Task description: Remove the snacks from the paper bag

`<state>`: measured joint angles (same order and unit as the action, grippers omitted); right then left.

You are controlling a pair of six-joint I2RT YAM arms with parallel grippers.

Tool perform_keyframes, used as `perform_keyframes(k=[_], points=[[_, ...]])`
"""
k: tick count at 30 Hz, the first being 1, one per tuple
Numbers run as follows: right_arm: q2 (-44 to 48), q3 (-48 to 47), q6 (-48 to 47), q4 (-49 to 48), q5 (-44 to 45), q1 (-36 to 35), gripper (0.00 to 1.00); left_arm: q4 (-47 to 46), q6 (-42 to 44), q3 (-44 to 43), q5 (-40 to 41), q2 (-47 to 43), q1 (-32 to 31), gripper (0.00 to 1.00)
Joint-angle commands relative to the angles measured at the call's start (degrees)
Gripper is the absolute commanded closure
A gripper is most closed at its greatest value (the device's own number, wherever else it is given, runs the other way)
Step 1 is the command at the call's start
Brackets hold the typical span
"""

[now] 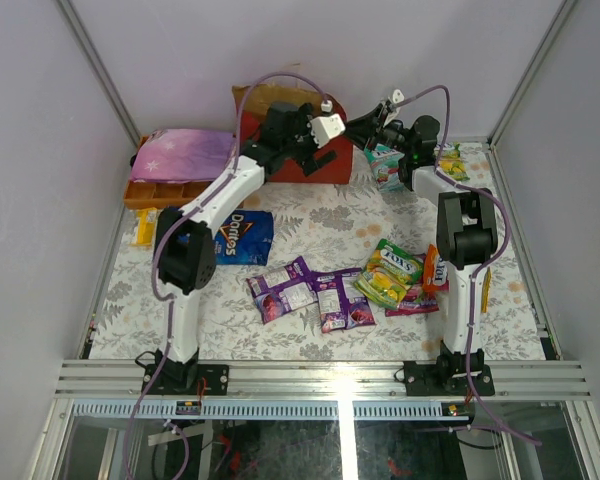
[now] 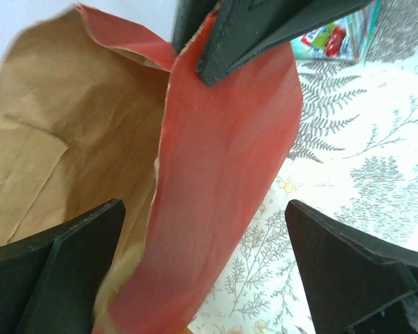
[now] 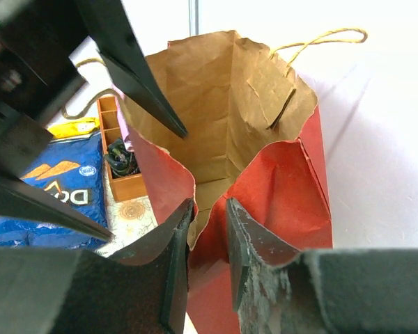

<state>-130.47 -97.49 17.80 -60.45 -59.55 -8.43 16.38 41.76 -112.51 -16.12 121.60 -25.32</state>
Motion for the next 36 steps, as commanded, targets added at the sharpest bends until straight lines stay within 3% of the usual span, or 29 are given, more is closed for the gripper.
perform_keyframes(k=[1,5,10,14,18,19,22,23,29,33,36], points=[[-1.3,-3.1,0.8,-1.2,1.0,-0.3,0.73,-3.9,-4.8,3.2,-3.3,-13.1,0.4,0.0],[-2.2,-4.7,0.3,0.7,3.6,-0.3,0.86,-10.9,-11.2,13.0,-2.7,-24.3,1.9,0.0],[-3.3,-7.5,-1.5,3.1,7.9,-0.3,0.98,-22.5,-22.9,28.5,-2.0,-34.0,8.9,0.0],[-5.2,-11.9,-2.1,5.8,10.9,-0.6,1.0,-26.3,-31.7,32.5,-0.4,-32.9,14.3,0.0],[-6.1,-14.6,-3.9,8.7,12.1,-1.7,1.0,-25.5,-34.4,32.4,3.9,-29.7,15.5,0.0],[-6.1,-14.8,-4.4,9.3,12.5,-1.9,0.9,-25.6,-34.7,32.6,4.6,-29.4,15.6,0.0],[-4.5,-12.5,-4.3,7.0,14.1,-2.3,0.14,-24.7,-35.6,32.7,6.5,-29.4,15.8,0.0],[-3.5,-10.9,-4.3,5.9,15.4,-2.3,0.01,-24.2,-35.9,32.9,6.8,-29.6,16.0,0.0],[9.1,-0.4,-7.9,6.3,31.2,-1.6,0.01,-21.6,-39.8,38.3,8.2,-36.5,16.1,0.0],[20.5,14.9,-1.4,-0.6,48.0,0.9,0.01,-23.8,-49.4,46.8,8.9,-44.0,16.2,0.0],[30.5,28.6,4.9,-6.0,60.7,2.5,0.01,-27.4,-61.9,54.1,5.9,-49.9,16.1,0.0]])
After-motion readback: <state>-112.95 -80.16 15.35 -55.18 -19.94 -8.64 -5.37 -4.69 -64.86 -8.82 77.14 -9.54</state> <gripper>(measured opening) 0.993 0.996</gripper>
